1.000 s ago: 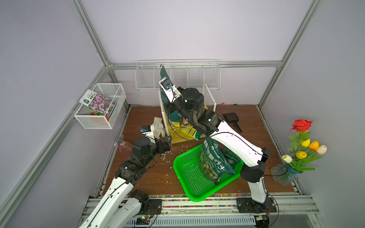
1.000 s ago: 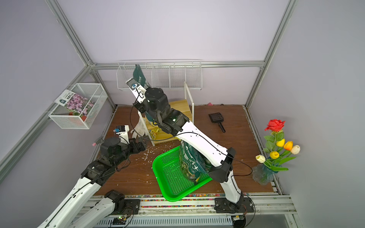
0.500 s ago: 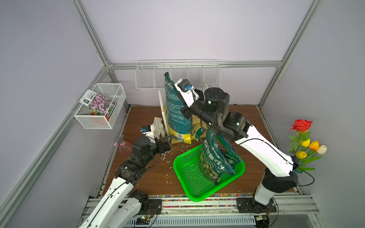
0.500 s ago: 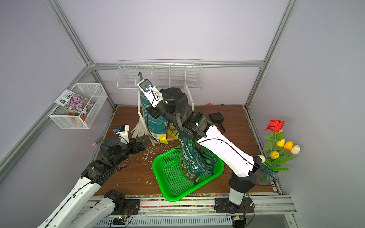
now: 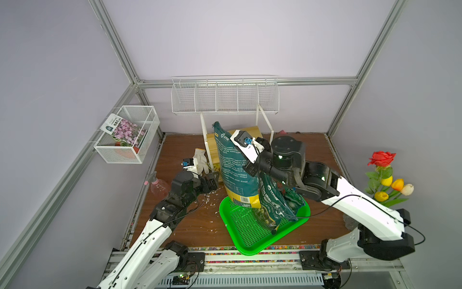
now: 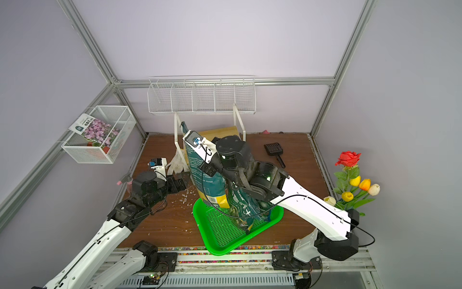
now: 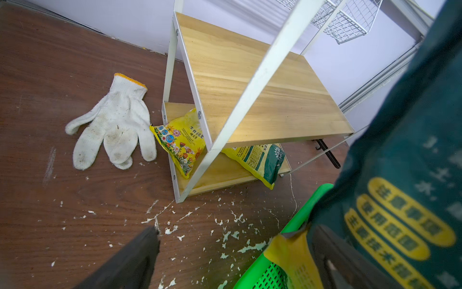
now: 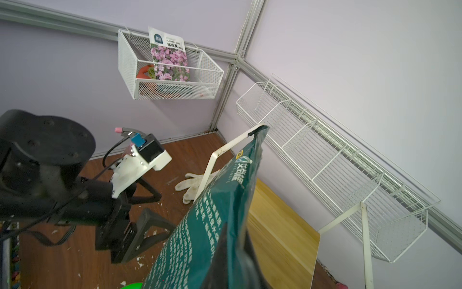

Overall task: Take down the fertilizer bag from the shelf
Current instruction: Place the fertilizer bag in the storage box.

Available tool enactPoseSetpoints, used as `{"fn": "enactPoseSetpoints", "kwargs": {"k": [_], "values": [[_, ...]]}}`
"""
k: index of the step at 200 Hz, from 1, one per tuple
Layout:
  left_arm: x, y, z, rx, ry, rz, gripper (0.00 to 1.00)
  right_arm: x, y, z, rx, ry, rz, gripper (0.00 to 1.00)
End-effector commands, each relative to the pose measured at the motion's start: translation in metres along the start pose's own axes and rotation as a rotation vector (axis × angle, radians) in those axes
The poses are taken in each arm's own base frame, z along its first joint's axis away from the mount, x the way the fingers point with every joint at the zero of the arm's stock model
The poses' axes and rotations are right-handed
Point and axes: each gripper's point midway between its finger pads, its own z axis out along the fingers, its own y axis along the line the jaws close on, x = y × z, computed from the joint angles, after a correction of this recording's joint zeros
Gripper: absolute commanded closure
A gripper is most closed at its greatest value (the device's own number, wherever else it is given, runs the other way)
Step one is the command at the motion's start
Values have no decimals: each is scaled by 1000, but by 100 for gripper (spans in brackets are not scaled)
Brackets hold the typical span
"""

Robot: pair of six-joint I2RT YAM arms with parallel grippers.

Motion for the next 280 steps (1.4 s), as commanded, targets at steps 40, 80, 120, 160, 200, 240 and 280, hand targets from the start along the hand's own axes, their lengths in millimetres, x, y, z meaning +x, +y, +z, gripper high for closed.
{"fn": "enactPoseSetpoints", "kwargs": {"k": [40,80,120,160,200,240,280], "values": [[-13,-2,-2,-7,-32,18,0,-50,-42,-62,131,-237,163,100],[-13,0,-2,-18,-36,17,0,-26,-35,-64,137,-196,203,100],[-12,1,-2,-19,-36,16,0,-4,-31,-64,149,-166,236,100],[-12,2,-3,-23,-37,15,0,21,-23,-58,156,-136,240,100],[-14,2,-4,-26,-43,15,0,44,-7,-55,135,-207,242,100],[-14,2,-7,-27,-48,13,0,80,20,-56,106,-254,199,100],[-14,3,-8,-30,-49,12,0,116,43,-52,33,-149,234,100]]}}
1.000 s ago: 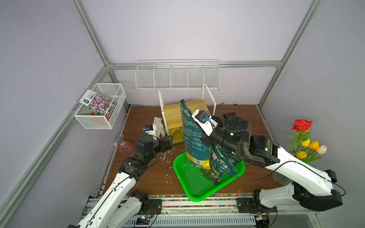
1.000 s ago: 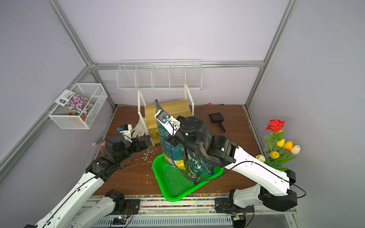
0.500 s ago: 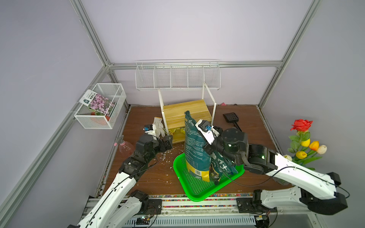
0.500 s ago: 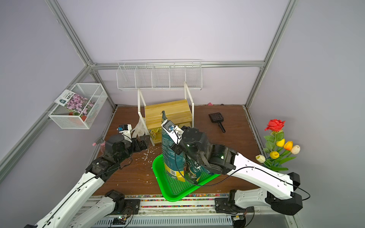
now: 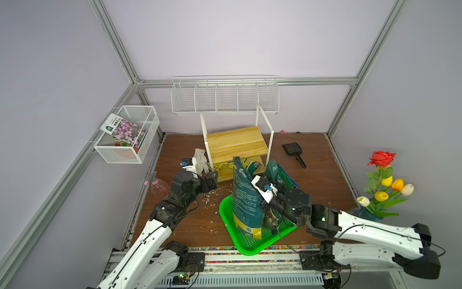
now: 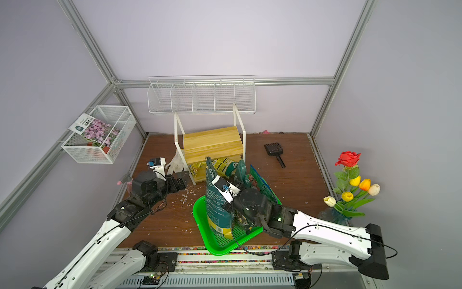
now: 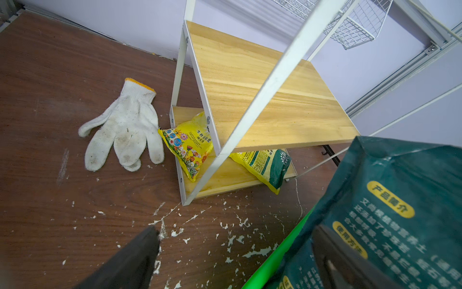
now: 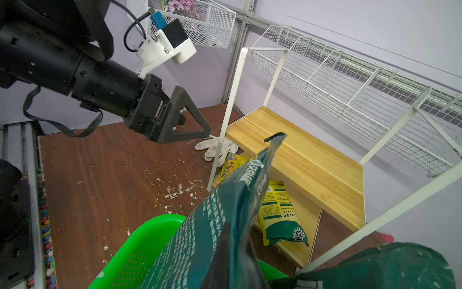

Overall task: Take down the fertilizer bag from the shelf
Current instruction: Place the fertilizer bag in the storage box.

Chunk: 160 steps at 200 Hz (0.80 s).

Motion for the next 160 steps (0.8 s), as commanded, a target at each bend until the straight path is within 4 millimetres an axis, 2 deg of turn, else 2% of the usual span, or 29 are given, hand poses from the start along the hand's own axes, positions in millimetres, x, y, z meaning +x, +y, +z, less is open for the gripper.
{"fn": "enactPoseSetpoints", "kwargs": {"k": [1,25,67,76,90,101,125,141,160], "values": [[-10,-2,-6,-1,-28,11,0,-34,-11,-14,22,-135,113,100],[-11,-2,-6,-3,-32,11,0,-16,-2,-15,-7,-80,158,100],[-14,-2,-7,-7,-42,14,0,3,21,-22,-81,-13,259,100],[-15,-1,-7,-10,-44,17,0,6,25,-23,-91,7,258,88],[-15,-1,-6,-14,-44,21,0,7,26,-25,-97,32,247,57],[-15,-1,-5,-14,-43,24,0,3,25,-26,-94,33,242,44],[-17,-2,-4,-14,-43,26,0,-10,20,-28,-87,3,231,33],[-20,-3,-6,-10,-52,24,0,-20,17,-30,-81,-21,222,30],[-21,-3,-7,-11,-58,30,0,-34,13,-33,-83,-55,216,20]]}}
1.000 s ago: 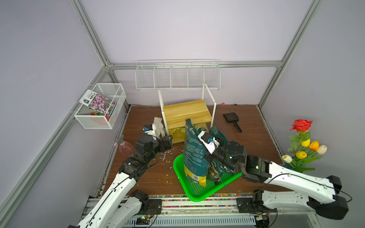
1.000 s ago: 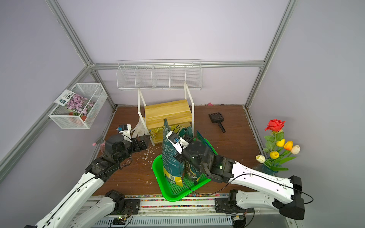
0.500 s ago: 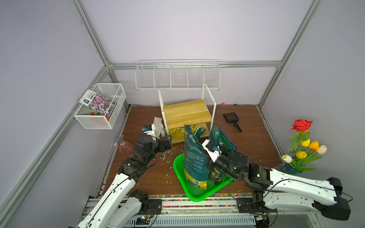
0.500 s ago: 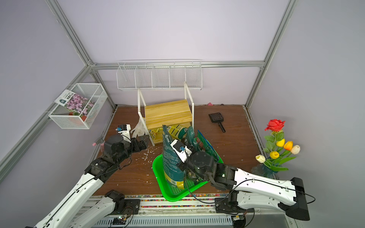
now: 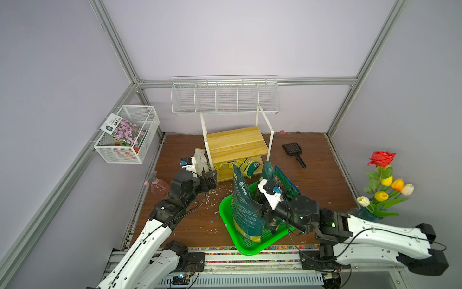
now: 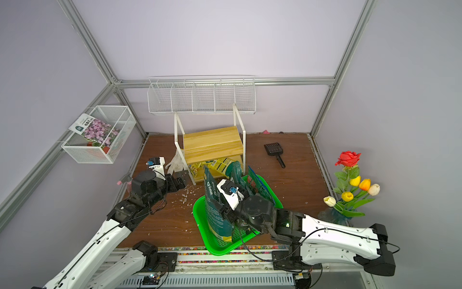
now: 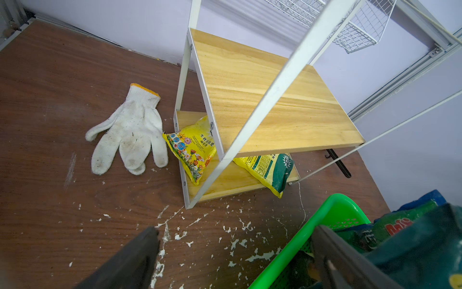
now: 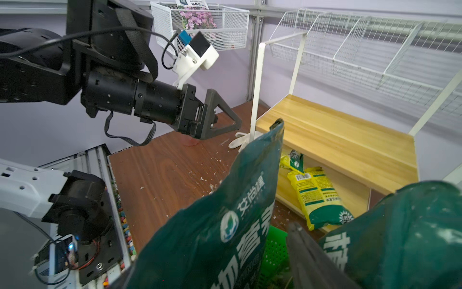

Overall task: Take down the fertilizer bag from the shelf
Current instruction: Place the fertilizer bag in the storage box.

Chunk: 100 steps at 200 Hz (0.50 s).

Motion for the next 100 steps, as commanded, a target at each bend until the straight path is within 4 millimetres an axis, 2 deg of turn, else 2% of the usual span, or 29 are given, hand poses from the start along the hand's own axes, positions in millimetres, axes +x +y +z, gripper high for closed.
{"fn": "enactPoseSetpoints", "kwargs": {"k": [1,32,79,100], "values": [[-17,-4,-6,3,-43,20,0,-28,-5,-9,15,-66,7,19],[-24,-7,-7,1,-57,36,0,-57,-5,-20,-11,-139,5,7],[-44,-17,-3,20,-110,39,0,-96,-11,-32,18,-251,-65,5],[-57,-21,0,17,-141,50,0,-113,-23,-32,88,-269,-106,5]]}}
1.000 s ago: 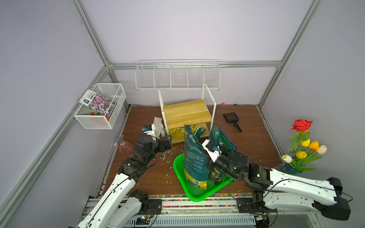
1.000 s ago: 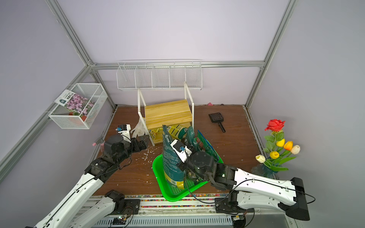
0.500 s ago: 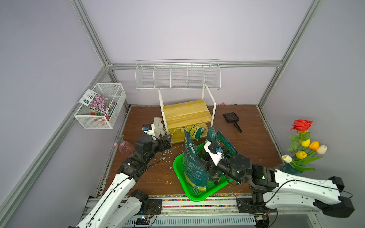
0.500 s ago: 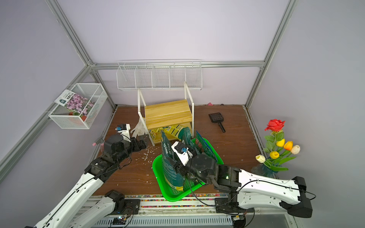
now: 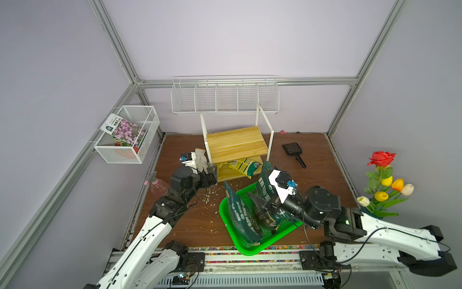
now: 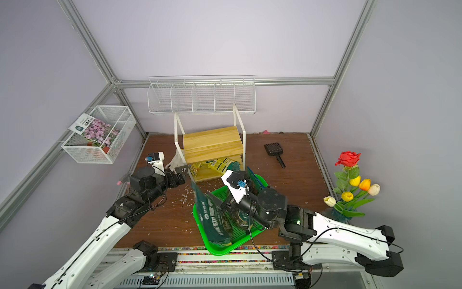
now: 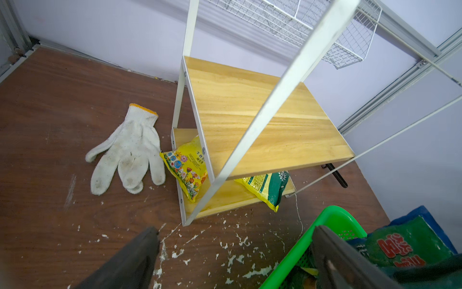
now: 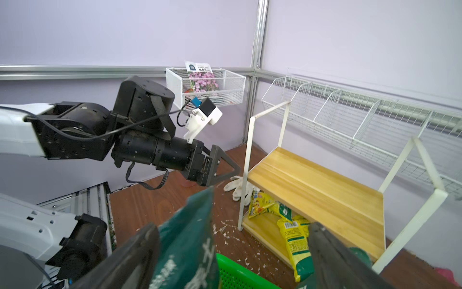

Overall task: Take down the fertilizer bag from the shelf
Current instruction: Place the fertilizer bag in the storage box, then adjust the shelf at the center of the board.

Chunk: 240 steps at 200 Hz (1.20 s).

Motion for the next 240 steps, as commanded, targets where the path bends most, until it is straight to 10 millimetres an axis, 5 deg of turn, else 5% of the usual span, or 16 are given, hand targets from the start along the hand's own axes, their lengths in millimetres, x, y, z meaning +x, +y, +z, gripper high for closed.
{"fn": "enactPoseSetpoints", "kwargs": {"k": [1,50,92,149,240], "values": [[-32,-9,-1,6,-90,27,0,-33,-17,0,79,-74,-60,5],[-56,-10,3,-27,-161,71,0,-39,-75,16,203,14,40,11],[-67,-12,14,-41,-198,94,0,-26,-123,31,315,140,183,15],[-70,-5,31,-81,-232,90,6,-8,-137,45,330,210,276,19],[-76,9,35,-162,-273,163,43,19,-154,56,370,288,330,22]]}}
